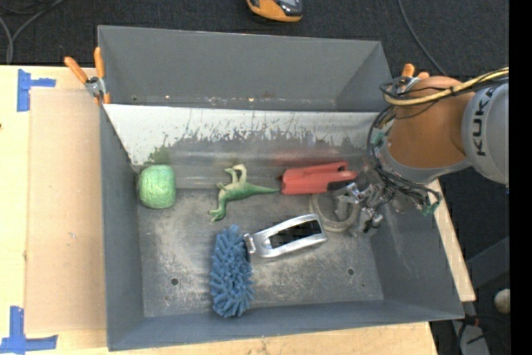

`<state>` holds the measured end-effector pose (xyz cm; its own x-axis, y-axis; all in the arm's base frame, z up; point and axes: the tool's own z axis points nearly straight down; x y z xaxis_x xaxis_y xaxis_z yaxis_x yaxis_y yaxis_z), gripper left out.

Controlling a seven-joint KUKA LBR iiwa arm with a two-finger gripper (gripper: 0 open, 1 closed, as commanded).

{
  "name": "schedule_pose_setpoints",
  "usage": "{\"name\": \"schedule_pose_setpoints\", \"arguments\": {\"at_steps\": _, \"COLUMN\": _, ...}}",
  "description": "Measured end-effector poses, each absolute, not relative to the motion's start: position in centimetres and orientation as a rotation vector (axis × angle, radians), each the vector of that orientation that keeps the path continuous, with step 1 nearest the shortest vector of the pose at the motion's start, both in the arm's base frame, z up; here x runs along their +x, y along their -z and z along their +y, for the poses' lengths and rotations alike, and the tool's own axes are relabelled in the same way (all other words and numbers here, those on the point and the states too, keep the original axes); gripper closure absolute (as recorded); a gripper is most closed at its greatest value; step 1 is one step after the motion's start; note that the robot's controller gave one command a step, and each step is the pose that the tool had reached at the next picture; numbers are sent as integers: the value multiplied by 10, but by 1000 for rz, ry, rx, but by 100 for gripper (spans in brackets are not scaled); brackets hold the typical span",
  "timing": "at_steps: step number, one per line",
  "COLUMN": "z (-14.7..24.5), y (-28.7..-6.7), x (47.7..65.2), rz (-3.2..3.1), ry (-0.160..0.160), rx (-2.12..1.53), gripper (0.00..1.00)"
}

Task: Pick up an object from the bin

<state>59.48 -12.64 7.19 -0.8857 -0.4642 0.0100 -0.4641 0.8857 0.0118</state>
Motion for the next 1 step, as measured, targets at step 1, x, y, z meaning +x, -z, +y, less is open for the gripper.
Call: {"name": "schedule_pose_setpoints", "arguments": {"at_steps": 1, "z": -125, "y": -116, "x": 593, "rz": -3031, "ry": 21, "rx": 744, "gripper": 100}}
